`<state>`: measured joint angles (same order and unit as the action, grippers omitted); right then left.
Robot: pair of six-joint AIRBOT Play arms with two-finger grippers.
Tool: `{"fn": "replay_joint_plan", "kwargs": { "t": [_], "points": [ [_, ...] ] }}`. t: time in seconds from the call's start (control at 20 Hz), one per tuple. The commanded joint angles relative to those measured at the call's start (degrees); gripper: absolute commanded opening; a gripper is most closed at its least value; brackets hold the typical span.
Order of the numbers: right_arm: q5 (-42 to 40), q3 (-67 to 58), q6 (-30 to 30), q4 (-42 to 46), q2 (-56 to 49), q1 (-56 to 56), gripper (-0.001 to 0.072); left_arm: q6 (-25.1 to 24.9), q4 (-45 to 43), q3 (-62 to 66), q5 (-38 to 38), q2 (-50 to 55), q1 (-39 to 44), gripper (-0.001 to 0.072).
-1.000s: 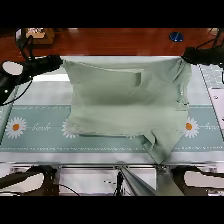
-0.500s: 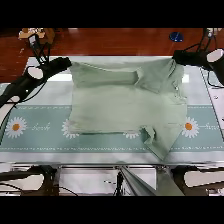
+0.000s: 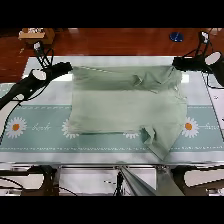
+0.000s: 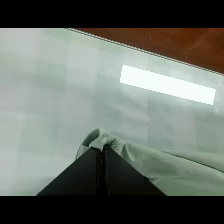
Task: Fold the shirts.
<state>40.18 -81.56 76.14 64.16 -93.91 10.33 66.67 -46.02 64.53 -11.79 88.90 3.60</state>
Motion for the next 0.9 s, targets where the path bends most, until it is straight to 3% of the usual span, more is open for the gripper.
{"fn": "replay_joint_plan", "kwargs": {
  "t": [0.0, 0.15, 0.3, 0.65, 0.7, 0.75, 0.8, 0.85],
  "points": [
    [12.09, -0.11, 2.27, 1.86, 1.40, 1.84, 0.0026, -5.14, -0.50, 3.10, -14.16, -1.25, -1.27, 0.0022],
    [22.80, -0.11, 2.75, 5.33, 2.47, 1.84, 0.0025, -4.07, -1.68, 5.46, -28.92, -1.33, -2.45, 0.0021],
    [28.57, -0.09, 2.91, 7.41, 2.16, 1.64, 0.0026, 2.23, -8.70, 5.42, -37.18, -0.74, -3.82, 0.0021],
    [31.08, -0.02, 6.21, 11.39, -0.33, 1.40, 0.0032, 3.67, -11.02, 5.46, -38.49, 0.96, -4.46, 0.0029],
    [31.43, -0.04, 5.55, 11.39, -0.09, 1.40, 0.0116, 3.04, -11.04, 5.55, -39.36, 0.46, -4.96, 0.0097],
    [32.89, -0.09, 2.64, 11.43, 0.52, 1.40, 0.0249, 2.82, -11.17, 6.19, -40.81, 0.09, -5.81, 0.0221],
    [36.24, -0.57, -2.14, 12.70, 1.42, 1.73, 0.0305, 2.84, -11.23, 7.58, -43.71, -0.31, -7.28, 0.0358],
    [39.98, -1.31, -4.94, 16.31, 2.43, 1.90, 0.0305, 2.84, -11.21, 9.38, -47.58, -0.61, -9.14, 0.0414]
  ]
}}
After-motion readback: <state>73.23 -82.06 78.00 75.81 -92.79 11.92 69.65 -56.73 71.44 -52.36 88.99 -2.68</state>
